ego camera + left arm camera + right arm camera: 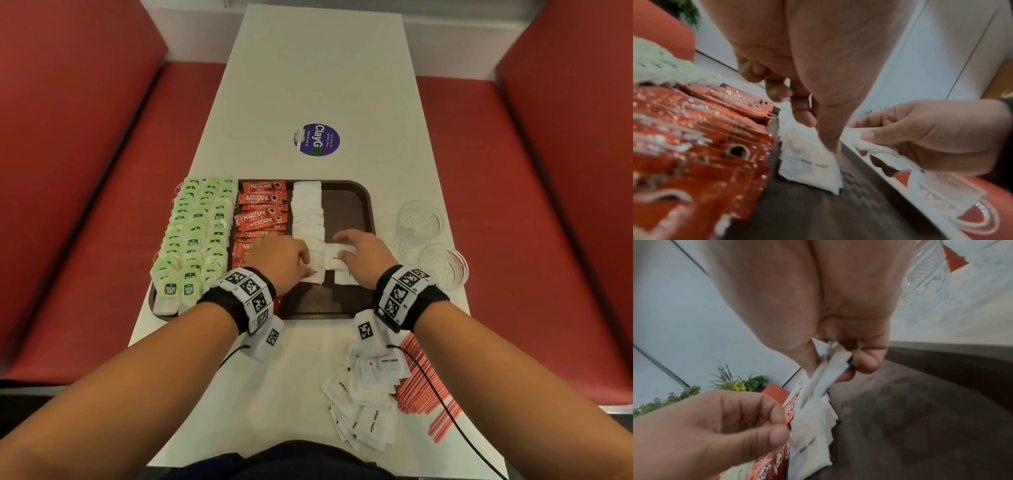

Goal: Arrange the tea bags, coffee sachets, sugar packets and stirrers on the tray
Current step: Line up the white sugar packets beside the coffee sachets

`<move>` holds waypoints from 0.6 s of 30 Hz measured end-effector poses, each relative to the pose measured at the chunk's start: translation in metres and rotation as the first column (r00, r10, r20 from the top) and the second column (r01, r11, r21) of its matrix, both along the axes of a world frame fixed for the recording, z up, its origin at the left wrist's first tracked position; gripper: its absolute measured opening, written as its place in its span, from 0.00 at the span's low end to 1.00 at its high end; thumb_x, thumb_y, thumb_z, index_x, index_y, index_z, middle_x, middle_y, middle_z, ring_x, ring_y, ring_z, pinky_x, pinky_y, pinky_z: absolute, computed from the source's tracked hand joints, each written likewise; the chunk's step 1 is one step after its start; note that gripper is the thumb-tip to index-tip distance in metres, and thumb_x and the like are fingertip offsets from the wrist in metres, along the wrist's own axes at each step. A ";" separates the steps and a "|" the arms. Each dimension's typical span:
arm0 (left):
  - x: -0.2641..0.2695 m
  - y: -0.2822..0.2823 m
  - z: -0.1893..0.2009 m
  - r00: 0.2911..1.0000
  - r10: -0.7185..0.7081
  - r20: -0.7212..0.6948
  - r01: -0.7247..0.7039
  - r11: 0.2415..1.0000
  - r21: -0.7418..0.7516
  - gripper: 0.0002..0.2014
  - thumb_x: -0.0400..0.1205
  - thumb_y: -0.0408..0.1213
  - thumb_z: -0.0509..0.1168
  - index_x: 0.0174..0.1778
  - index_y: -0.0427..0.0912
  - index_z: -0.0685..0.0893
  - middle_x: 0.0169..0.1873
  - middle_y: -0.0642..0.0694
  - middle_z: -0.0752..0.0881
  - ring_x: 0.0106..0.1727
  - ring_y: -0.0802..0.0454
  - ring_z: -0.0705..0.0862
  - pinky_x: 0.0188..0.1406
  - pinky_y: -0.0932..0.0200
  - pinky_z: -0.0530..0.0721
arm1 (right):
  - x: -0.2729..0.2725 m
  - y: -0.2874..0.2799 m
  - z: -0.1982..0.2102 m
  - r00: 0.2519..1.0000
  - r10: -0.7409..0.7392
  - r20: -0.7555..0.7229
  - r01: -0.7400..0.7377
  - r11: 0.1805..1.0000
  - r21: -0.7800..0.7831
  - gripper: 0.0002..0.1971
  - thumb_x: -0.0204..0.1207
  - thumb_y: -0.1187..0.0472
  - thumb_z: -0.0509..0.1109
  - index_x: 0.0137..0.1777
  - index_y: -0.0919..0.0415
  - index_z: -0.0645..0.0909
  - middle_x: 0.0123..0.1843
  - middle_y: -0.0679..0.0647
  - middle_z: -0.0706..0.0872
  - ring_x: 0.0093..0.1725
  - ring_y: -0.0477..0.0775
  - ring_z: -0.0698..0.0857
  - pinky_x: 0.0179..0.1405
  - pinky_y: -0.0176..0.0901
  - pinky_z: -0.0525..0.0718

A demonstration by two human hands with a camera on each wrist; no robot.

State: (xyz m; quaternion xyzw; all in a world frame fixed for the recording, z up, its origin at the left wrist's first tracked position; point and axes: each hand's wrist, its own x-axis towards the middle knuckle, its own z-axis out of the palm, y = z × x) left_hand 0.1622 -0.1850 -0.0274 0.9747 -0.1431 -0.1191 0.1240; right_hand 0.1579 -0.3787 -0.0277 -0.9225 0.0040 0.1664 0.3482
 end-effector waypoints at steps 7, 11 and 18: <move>-0.002 -0.007 0.013 0.999 -0.001 -0.042 -0.016 0.915 -0.403 0.23 0.86 0.47 0.66 0.78 0.51 0.75 0.51 0.58 0.86 0.37 0.64 0.76 0.52 0.57 0.79 | -0.006 0.007 0.008 0.994 0.025 0.106 -0.039 0.990 0.134 0.07 0.84 0.57 0.67 0.59 0.55 0.79 0.54 0.50 0.85 0.51 0.53 0.84 0.52 0.48 0.82; 0.000 0.000 0.016 0.998 -0.052 -0.040 0.030 0.906 -0.422 0.19 0.84 0.43 0.69 0.73 0.50 0.80 0.55 0.56 0.86 0.37 0.70 0.74 0.46 0.65 0.74 | -0.008 0.008 0.010 0.991 0.068 0.115 -0.087 0.982 0.170 0.04 0.85 0.56 0.66 0.56 0.54 0.76 0.50 0.51 0.84 0.47 0.52 0.82 0.47 0.48 0.81; 0.001 0.009 0.018 0.994 -0.065 -0.088 0.026 0.922 -0.385 0.07 0.82 0.43 0.72 0.55 0.51 0.87 0.41 0.60 0.83 0.38 0.65 0.79 0.42 0.65 0.75 | -0.011 0.008 0.005 0.981 0.160 0.114 -0.173 0.978 0.117 0.03 0.86 0.53 0.64 0.53 0.51 0.76 0.50 0.50 0.84 0.46 0.49 0.81 0.44 0.43 0.76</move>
